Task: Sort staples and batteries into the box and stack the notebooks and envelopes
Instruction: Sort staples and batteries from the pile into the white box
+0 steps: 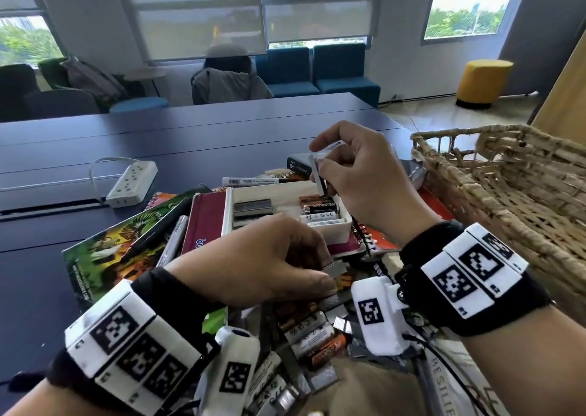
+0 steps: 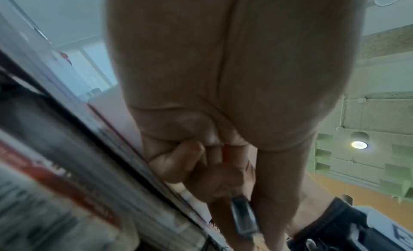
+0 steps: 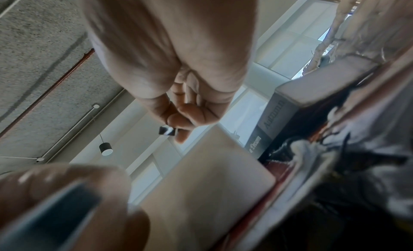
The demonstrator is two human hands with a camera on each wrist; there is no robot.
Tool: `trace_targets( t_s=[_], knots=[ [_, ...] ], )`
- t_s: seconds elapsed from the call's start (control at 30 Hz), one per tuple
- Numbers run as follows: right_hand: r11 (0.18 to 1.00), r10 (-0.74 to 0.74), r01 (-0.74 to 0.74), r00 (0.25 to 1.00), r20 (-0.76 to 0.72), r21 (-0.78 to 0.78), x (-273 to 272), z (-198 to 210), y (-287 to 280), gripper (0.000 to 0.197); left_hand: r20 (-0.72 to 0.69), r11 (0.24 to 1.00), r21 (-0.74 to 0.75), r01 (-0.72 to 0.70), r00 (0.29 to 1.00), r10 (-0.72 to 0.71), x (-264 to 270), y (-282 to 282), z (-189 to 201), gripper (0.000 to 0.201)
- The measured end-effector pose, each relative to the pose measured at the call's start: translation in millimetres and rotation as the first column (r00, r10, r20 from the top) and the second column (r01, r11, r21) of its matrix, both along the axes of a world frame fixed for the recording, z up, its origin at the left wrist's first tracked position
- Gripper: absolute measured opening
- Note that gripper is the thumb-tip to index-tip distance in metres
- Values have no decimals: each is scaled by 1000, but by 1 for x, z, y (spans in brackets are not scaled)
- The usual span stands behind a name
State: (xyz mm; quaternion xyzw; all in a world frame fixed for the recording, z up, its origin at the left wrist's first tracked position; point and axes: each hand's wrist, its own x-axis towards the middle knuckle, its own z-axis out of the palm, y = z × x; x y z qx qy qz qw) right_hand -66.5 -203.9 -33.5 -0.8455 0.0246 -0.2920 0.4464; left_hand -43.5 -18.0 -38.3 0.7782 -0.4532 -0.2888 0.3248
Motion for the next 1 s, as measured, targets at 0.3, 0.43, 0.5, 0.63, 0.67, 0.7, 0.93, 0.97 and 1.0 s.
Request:
trace_targets(
  t_s=[0.3,0.43,0.5,0.63,0.67,0.7,0.93,0.97,1.0],
  knots=[
    [999,37,-37,999,1,28,-3,-1,2,17,67,999,-27,42,997,-40,-3,0,1,15],
    [998,48,-48,999,0,39,-4,0,3,18,111,999,-7,43,993,-42,-2,0,0,8],
    [997,66,-65,998,-4,41,-5,0,4,20,109,999,16,44,993,-46,-2,0,0,8],
    [992,109,-106,993,-38,64,-6,0,5,19,104,997,38,64,992,-67,-2,0,0,13],
    [991,115,-112,992,-44,67,-6,0,5,19,106,997,36,66,992,-70,-2,0,0,14],
    [991,117,-114,992,-51,72,-6,0,5,18,112,997,37,67,991,-71,-2,1,0,16],
    [977,155,-141,984,-84,157,-5,1,9,9,205,992,65,111,971,-122,-4,1,1,16],
    [980,149,-136,986,-77,147,-5,2,10,8,217,992,67,103,969,-115,-5,1,1,14],
    [983,142,-132,987,-72,130,-6,2,11,6,222,993,65,96,969,-109,-6,1,1,13]
  ],
)
